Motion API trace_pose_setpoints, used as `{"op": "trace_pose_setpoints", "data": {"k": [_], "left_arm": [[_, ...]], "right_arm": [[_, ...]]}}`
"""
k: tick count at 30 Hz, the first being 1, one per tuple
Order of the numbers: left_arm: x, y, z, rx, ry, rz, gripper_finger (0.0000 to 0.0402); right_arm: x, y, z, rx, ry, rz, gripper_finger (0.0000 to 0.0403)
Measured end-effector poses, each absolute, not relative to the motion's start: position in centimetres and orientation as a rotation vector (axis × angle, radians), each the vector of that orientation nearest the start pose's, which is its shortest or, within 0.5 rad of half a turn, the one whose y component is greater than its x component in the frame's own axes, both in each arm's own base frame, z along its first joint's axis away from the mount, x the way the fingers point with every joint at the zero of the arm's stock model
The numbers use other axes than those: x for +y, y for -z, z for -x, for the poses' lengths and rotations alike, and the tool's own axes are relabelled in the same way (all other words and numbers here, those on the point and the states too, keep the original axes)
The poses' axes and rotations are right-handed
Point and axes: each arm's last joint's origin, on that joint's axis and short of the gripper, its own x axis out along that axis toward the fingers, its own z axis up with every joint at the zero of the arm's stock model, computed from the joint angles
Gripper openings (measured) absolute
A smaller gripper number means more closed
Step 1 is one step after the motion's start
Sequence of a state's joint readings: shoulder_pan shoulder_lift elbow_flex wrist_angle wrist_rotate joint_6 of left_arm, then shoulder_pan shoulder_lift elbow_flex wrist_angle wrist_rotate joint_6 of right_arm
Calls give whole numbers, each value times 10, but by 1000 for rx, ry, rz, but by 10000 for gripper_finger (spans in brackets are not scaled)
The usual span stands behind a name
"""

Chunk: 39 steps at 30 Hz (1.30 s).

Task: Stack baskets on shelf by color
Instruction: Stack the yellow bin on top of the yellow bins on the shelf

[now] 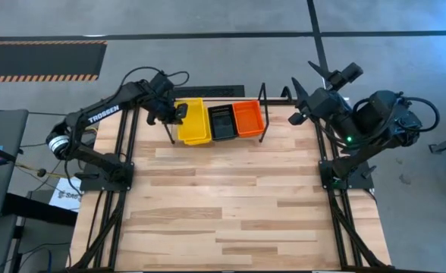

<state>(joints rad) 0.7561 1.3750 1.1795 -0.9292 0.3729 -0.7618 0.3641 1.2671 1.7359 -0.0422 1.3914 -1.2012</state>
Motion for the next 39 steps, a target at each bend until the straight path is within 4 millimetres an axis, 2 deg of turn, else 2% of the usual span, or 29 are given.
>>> {"op": "trace_pose_setpoints", "data": {"k": [6, 16, 24, 31, 39], "left_arm": [[170, -285, -193, 862, -804, 1266, 0], [175, -292, -203, 722, -742, 1315, 0], [165, -279, -209, 870, -765, 1322, 0], [172, -274, -218, 836, -771, 1278, 0], [171, -267, -219, 898, -760, 1311, 0]], "right_arm": [[45, -545, -198, 362, 1004, 755, 265], [45, -543, -199, 365, 1001, 756, 265], [45, -542, -199, 372, 999, 764, 265], [45, -541, -199, 383, 995, 778, 265], [46, -540, -199, 393, 993, 789, 265]]}}
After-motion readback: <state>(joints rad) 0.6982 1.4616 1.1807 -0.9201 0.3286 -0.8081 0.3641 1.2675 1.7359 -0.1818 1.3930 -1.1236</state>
